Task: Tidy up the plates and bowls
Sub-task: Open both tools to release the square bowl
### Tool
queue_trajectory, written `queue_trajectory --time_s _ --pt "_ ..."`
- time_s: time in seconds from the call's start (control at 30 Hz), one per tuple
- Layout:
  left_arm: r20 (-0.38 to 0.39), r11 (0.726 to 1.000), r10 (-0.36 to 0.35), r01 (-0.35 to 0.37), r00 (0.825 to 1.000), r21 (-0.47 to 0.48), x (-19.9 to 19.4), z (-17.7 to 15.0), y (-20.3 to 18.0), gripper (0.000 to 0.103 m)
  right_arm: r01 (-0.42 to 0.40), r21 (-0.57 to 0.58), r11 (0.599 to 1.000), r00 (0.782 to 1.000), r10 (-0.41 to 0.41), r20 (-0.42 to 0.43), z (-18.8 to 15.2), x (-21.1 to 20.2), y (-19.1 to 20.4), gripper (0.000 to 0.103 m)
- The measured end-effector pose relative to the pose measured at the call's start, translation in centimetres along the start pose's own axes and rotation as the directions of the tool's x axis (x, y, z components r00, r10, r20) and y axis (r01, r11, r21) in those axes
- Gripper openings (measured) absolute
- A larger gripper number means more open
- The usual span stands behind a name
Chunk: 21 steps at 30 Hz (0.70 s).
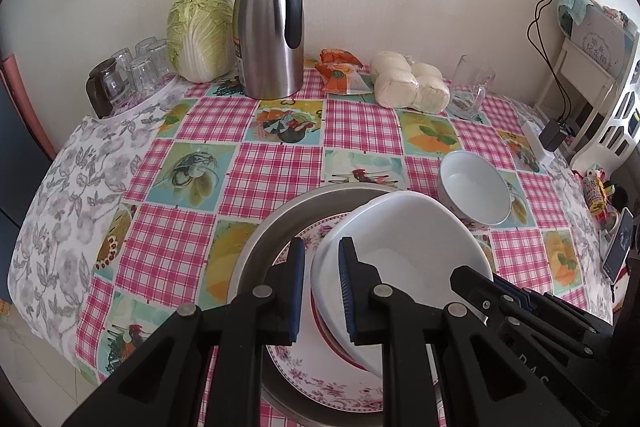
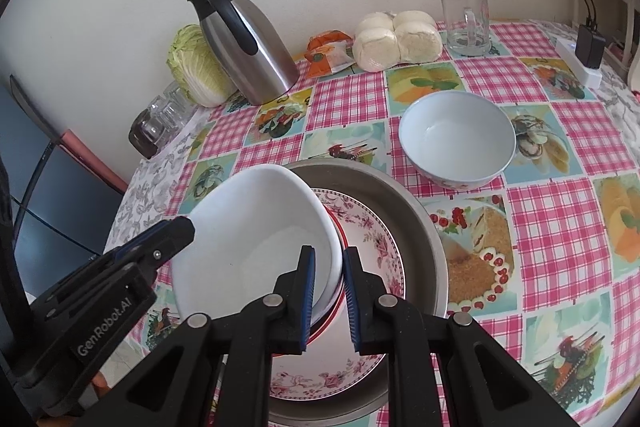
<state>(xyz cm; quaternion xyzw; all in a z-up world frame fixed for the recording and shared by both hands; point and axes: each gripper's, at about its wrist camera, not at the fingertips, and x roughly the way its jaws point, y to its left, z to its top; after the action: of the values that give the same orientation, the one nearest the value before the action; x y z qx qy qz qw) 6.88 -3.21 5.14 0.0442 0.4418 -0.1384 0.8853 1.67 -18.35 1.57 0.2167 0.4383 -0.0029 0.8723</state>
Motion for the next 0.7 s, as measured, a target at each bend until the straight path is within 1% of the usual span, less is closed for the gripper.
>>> queue_trajectory --time_s 0.2,0.27,0.3,0.33,0.37,0.4,0.47,0.53,0.6,0.67,0.7 --pt "0.002 1.0 -0.001 0.001 1.0 0.001 -0.2 0.0 0.0 0.017 0.004 -0.006 1.0 1.0 -0.004 -0.005 0.0 0.0 0.1 0.017" --pt "0.001 1.0 -0.001 0.001 1.0 -0.003 -0.2 0.0 0.0 0.023 0.006 -0.006 1.0 1.0 -0.006 -0.004 0.1 -0.1 0.1 0.017" --pt "0.004 1.0 -0.002 0.002 1.0 -0.005 -0.3 0.0 0.0 0.032 0.011 -0.007 1.0 1.0 -0.011 -0.003 0.1 -0.2 0.1 0.023" --pt "0.008 1.0 -0.004 0.004 1.0 -0.008 -0.4 0.0 0.0 0.037 0.012 -0.007 1.0 1.0 -0.012 0.001 0.1 -0.4 0.1 0.027" --pt "0.012 1.0 -0.004 0.004 1.0 -0.01 -0.6 0.0 0.0 0.037 0.011 -0.005 1.0 1.0 -0.011 0.005 0.2 -0.6 0.1 0.034" --pt "0.017 1.0 -0.005 0.005 1.0 -0.011 -0.8 0.1 0.0 0.038 0.013 -0.004 1.0 1.0 -0.013 0.009 0.2 -0.7 0.2 0.035" --pt "0.029 1.0 -0.002 0.003 1.0 -0.018 -1.2 0.2 0.2 0.045 0.016 -0.01 1.0 1.0 -0.016 0.021 0.4 -1.2 0.3 0.035" --pt "0.043 0.999 0.016 -0.015 0.999 -0.036 -1.5 0.3 0.5 0.065 0.019 -0.014 1.0 0.999 -0.019 0.034 0.4 -1.6 0.4 0.042" --pt "0.055 0.998 0.038 -0.035 0.998 -0.049 -1.8 0.4 0.8 0.067 0.031 -0.013 0.999 0.998 -0.03 0.053 0.5 -2.0 0.4 0.062" --pt "0.067 0.996 0.068 -0.063 0.995 -0.069 -2.0 0.4 1.3 0.069 0.037 -0.01 0.999 0.997 -0.037 0.07 0.6 -2.3 0.3 0.066" --pt "0.073 0.994 0.082 -0.076 0.994 -0.08 -2.1 0.4 1.6 0.071 0.039 -0.006 0.999 0.996 -0.039 0.075 0.7 -2.4 0.2 0.069"
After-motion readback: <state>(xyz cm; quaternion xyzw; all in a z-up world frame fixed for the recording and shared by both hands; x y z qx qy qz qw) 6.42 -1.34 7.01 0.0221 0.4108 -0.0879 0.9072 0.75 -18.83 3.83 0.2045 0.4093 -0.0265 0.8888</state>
